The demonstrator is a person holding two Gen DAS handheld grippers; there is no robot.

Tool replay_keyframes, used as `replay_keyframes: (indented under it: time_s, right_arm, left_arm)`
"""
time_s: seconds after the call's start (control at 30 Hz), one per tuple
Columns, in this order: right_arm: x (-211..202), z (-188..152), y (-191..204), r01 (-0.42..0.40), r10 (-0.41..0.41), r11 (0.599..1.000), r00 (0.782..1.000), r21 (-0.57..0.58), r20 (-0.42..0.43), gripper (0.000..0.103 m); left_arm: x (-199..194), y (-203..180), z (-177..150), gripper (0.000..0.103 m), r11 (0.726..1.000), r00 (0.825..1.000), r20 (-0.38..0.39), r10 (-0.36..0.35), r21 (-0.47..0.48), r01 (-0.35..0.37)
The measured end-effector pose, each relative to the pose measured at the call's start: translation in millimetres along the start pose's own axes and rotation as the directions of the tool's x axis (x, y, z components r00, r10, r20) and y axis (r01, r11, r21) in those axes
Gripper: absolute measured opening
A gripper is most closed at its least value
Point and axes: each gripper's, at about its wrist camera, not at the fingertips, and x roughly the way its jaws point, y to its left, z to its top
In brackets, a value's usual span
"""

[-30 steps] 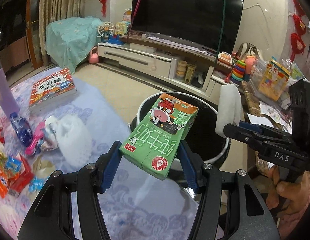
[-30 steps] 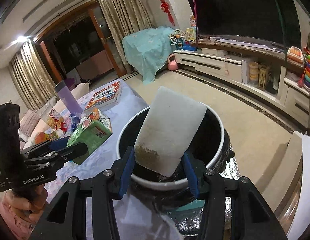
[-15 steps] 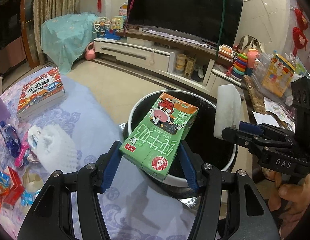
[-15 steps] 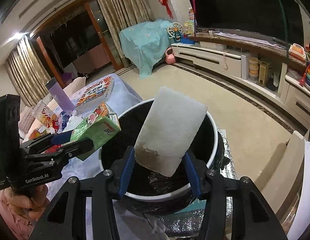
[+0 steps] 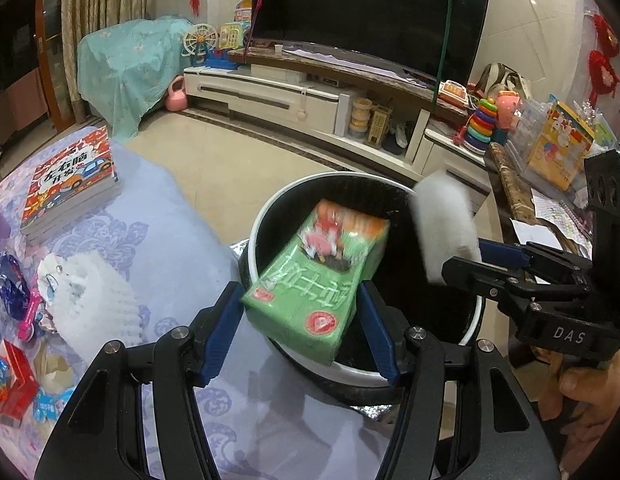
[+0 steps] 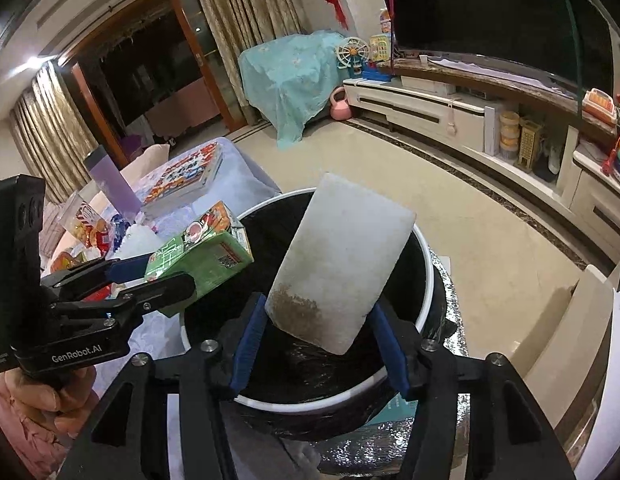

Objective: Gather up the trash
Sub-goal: 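Carry the green juice box and white foam block to the trash bin and release both, then grasp the orange snack wrapper with the left tool while the right tool grasps the white foam net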

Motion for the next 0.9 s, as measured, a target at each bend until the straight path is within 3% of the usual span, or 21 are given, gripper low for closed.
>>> replay_keyframes:
  time_s: [0.03, 0.1, 0.27, 0.33, 0.47, 0.9]
  right_arm:
    - [0, 0, -1, 0.001, -0.001, 1.0, 1.0, 0.001, -0.002, 0.059]
    - [0, 0, -3, 0.006, -0.006, 1.0, 1.0, 0.008, -0.003, 0.072]
    - [-7, -2, -4, 0.004, -0.004, 1.0, 1.0, 0.026, 0.014, 0.073]
    - [-13, -5, -1, 0.0, -0.001, 0.999, 1.0, 0.032, 0.028, 0.075]
    - [-23, -13, 8, -0.027, 0.022, 0.998, 0.997, 0.06, 0.075, 0.087]
    - [-24, -40, 67, -0.122, 0.118, 0.992, 0.988, 0.035, 0.1, 0.09]
  left_arm:
    - [0, 1, 0, 0.07, 1.0, 1.0, -0.001, 0.002, -0.002, -0.002]
    - [-2, 3, -1, 0.07, 1.0, 1.0, 0.008, 0.004, -0.008, -0.004]
    - [-17, 14, -12, 0.072, 0.999, 0.999, 0.034, 0.011, -0.046, -0.009]
    - [-25, 21, -21, 0.078, 0.997, 0.999, 0.05, 0.008, -0.078, -0.004]
    - [-41, 35, -45, 0.079, 0.991, 0.997, 0.068, 0.024, -0.136, -0.014]
    - [-88, 102, -119, 0.08, 0.942, 0.993, 0.061, 0.104, -0.325, -0.079]
